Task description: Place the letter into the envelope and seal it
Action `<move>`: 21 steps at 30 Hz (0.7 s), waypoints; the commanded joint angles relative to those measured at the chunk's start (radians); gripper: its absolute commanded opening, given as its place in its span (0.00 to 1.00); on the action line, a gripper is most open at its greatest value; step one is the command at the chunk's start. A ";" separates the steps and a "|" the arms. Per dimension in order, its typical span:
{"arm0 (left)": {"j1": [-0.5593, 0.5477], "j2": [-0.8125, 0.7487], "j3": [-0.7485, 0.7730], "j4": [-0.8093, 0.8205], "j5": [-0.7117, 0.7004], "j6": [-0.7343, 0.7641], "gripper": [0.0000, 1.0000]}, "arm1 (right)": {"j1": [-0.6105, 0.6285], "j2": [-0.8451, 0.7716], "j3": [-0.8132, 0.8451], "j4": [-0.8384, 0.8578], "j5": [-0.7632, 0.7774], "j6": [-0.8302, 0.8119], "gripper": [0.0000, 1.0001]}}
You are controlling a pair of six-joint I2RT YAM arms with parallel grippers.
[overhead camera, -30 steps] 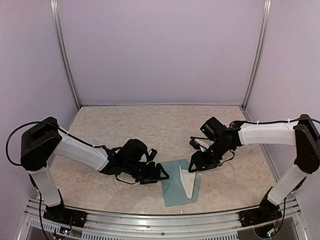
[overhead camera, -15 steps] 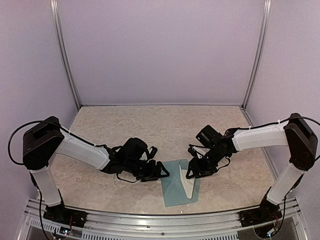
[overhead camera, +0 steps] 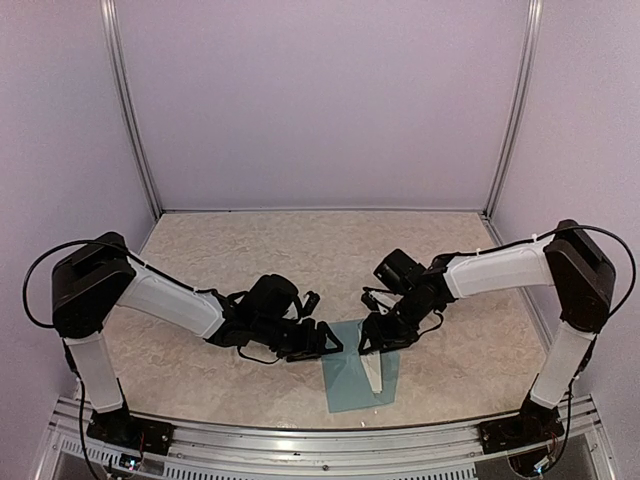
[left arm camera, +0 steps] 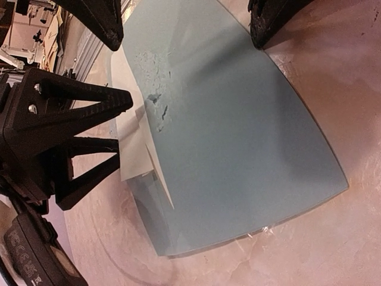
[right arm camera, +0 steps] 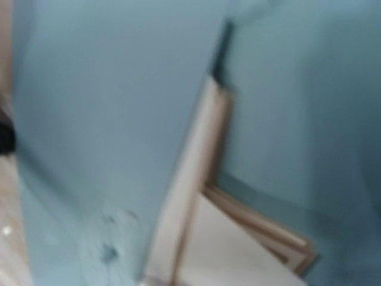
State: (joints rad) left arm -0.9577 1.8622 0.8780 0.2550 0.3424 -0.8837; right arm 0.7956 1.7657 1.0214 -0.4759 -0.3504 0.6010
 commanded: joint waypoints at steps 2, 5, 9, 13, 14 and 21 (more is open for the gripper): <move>0.004 0.049 0.003 -0.058 -0.003 0.023 0.69 | 0.018 0.062 0.065 0.028 0.021 0.005 0.52; 0.001 0.051 0.007 -0.056 -0.001 0.022 0.68 | 0.034 0.095 0.097 0.040 0.005 0.009 0.50; -0.004 0.050 0.010 -0.047 -0.005 0.017 0.68 | 0.056 0.114 0.117 0.053 -0.003 0.023 0.50; -0.004 0.037 0.002 -0.050 -0.021 0.015 0.69 | 0.059 0.077 0.112 0.020 0.043 0.031 0.51; -0.003 0.030 -0.003 -0.054 -0.027 0.018 0.69 | 0.059 0.060 0.112 0.001 0.074 0.032 0.52; -0.024 -0.049 -0.047 -0.064 -0.024 -0.007 0.73 | 0.061 -0.095 0.032 -0.052 0.114 0.087 0.62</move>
State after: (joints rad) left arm -0.9634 1.8561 0.8768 0.2550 0.3389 -0.8822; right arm 0.8444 1.7737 1.1046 -0.4885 -0.2661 0.6392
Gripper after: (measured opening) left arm 0.719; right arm 0.610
